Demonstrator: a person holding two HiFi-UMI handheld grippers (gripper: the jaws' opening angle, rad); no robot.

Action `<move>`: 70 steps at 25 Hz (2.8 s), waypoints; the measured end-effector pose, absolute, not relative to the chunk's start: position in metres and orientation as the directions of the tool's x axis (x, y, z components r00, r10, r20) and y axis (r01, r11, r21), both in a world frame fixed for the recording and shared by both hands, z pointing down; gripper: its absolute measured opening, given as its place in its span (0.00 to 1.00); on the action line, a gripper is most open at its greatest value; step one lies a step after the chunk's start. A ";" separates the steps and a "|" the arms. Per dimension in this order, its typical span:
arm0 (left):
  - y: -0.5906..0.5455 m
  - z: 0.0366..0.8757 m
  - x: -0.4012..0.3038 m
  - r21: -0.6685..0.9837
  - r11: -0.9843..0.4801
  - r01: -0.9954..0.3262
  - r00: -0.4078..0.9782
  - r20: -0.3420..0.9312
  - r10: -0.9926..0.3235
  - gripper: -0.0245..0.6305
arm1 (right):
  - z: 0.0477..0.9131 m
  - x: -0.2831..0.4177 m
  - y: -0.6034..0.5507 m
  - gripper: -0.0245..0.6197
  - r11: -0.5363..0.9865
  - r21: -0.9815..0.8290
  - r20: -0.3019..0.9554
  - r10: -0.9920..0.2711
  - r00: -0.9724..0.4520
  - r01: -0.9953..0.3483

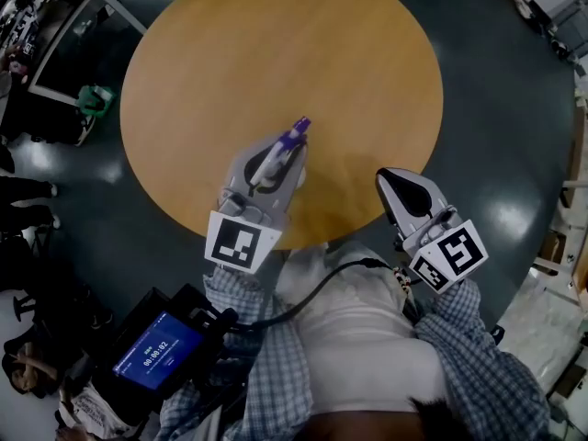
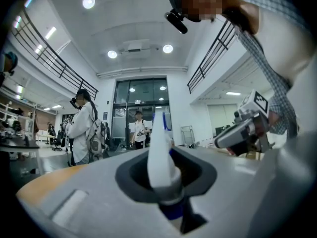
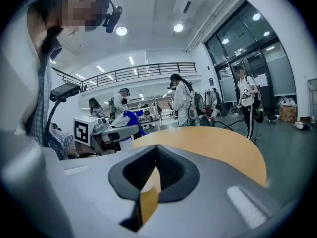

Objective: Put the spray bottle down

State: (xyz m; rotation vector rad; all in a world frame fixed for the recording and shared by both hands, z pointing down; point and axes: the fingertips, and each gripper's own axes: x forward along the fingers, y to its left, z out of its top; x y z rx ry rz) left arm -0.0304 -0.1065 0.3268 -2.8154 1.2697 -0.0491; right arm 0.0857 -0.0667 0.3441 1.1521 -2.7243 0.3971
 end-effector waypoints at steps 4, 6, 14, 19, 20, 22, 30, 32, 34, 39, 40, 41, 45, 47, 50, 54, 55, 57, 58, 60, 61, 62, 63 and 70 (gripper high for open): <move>-0.131 0.341 -0.031 -0.063 -0.651 -0.757 0.651 0.023 -0.759 0.15 | 0.356 0.081 -0.092 0.04 0.683 -0.186 0.268 -0.656 -0.705 -0.707; -0.133 0.349 -0.035 -0.045 -0.643 -0.765 0.642 0.025 -0.766 0.15 | 0.360 0.077 -0.096 0.04 0.687 -0.192 0.277 -0.647 -0.711 -0.700; -0.108 0.334 -0.032 -0.098 -0.650 -0.753 0.652 0.020 -0.758 0.15 | 0.353 0.075 -0.076 0.04 0.695 -0.210 0.298 -0.625 -0.722 -0.688; -0.125 0.344 -0.021 -0.145 -0.664 -0.733 0.667 0.041 -0.744 0.15 | 0.368 0.072 -0.098 0.04 0.703 -0.229 0.305 -0.605 -0.735 -0.673; -0.130 0.346 -0.018 -0.151 -0.666 -0.731 0.668 0.043 -0.743 0.15 | 0.371 0.074 -0.104 0.04 0.704 -0.234 0.305 -0.602 -0.738 -0.671; -0.137 0.350 -0.014 -0.154 -0.669 -0.727 0.670 0.049 -0.740 0.15 | 0.374 0.078 -0.113 0.04 0.705 -0.241 0.303 -0.598 -0.742 -0.667; -0.137 0.350 -0.018 -0.134 -0.675 -0.726 0.675 0.048 -0.736 0.18 | 0.383 0.072 -0.113 0.04 0.717 -0.253 0.315 -0.573 -0.756 -0.649; -0.136 0.349 -0.019 -0.126 -0.678 -0.724 0.679 0.047 -0.733 0.22 | 0.383 0.069 -0.113 0.04 0.725 -0.252 0.314 -0.566 -0.762 -0.641; -0.137 0.351 -0.019 -0.124 -0.682 -0.721 0.682 0.049 -0.730 0.26 | 0.384 0.067 -0.114 0.04 0.729 -0.253 0.313 -0.560 -0.767 -0.636; -0.138 0.363 -0.027 -0.112 -0.674 -0.730 0.669 0.081 -0.739 0.34 | 0.386 0.063 -0.116 0.04 0.735 -0.257 0.314 -0.550 -0.774 -0.627; -0.138 0.365 -0.030 -0.105 -0.671 -0.734 0.665 0.085 -0.742 0.35 | 0.387 0.063 -0.116 0.04 0.736 -0.257 0.315 -0.549 -0.775 -0.626; -0.137 0.367 -0.032 -0.093 -0.668 -0.738 0.662 0.089 -0.744 0.35 | 0.388 0.062 -0.117 0.04 0.737 -0.257 0.316 -0.547 -0.775 -0.625; -0.130 0.377 -0.039 -0.044 -0.662 -0.749 0.655 0.106 -0.748 0.36 | 0.393 0.060 -0.122 0.04 0.742 -0.260 0.320 -0.538 -0.780 -0.618; -0.126 0.385 -0.045 -0.039 -0.653 -0.756 0.645 0.124 -0.754 0.37 | 0.397 0.056 -0.126 0.04 0.746 -0.264 0.318 -0.531 -0.785 -0.611; -0.124 0.397 -0.057 -0.006 -0.621 -0.784 0.614 0.135 -0.777 0.37 | 0.403 0.050 -0.132 0.04 0.759 -0.262 0.316 -0.516 -0.796 -0.596; -0.121 0.402 -0.072 0.013 -0.570 -0.822 0.565 0.149 -0.812 0.37 | 0.404 0.047 -0.145 0.04 0.769 -0.266 0.298 -0.509 -0.808 -0.582; -0.117 0.400 -0.074 0.013 -0.557 -0.830 0.553 0.149 -0.820 0.37 | 0.400 0.047 -0.146 0.04 0.773 -0.264 0.290 -0.507 -0.812 -0.577; -0.107 0.394 -0.077 0.007 -0.535 -0.845 0.530 0.149 -0.835 0.37 | 0.391 0.049 -0.144 0.04 0.785 -0.255 0.274 -0.502 -0.821 -0.565; -0.101 0.390 -0.078 0.006 -0.521 -0.853 0.516 0.150 -0.843 0.37 | 0.385 0.050 -0.143 0.04 0.792 -0.250 0.265 -0.498 -0.826 -0.557; -0.090 0.383 -0.080 0.003 -0.492 -0.871 0.487 0.153 -0.860 0.37 | 0.374 0.051 -0.140 0.04 0.806 -0.242 0.244 -0.489 -0.838 -0.540; -0.086 0.378 -0.083 -0.003 -0.476 -0.880 0.470 0.151 -0.870 0.37 | 0.368 0.050 -0.140 0.04 0.812 -0.240 0.233 -0.484 -0.844 -0.532; -0.082 0.374 -0.086 -0.007 -0.457 -0.889 0.451 0.147 -0.880 0.36 | 0.364 0.049 -0.139 0.04 0.818 -0.238 0.221 -0.480 -0.849 -0.524; -0.078 0.371 -0.089 -0.007 -0.437 -0.899 0.432 0.142 -0.891 0.35 | 0.360 0.048 -0.139 0.04 0.823 -0.237 0.212 -0.475 -0.854 -0.517; -0.073 0.361 -0.108 0.016 -0.359 -0.933 0.358 0.112 -0.927 0.10 | 0.360 0.036 -0.147 0.04 0.835 -0.262 0.176 -0.452 -0.874 -0.484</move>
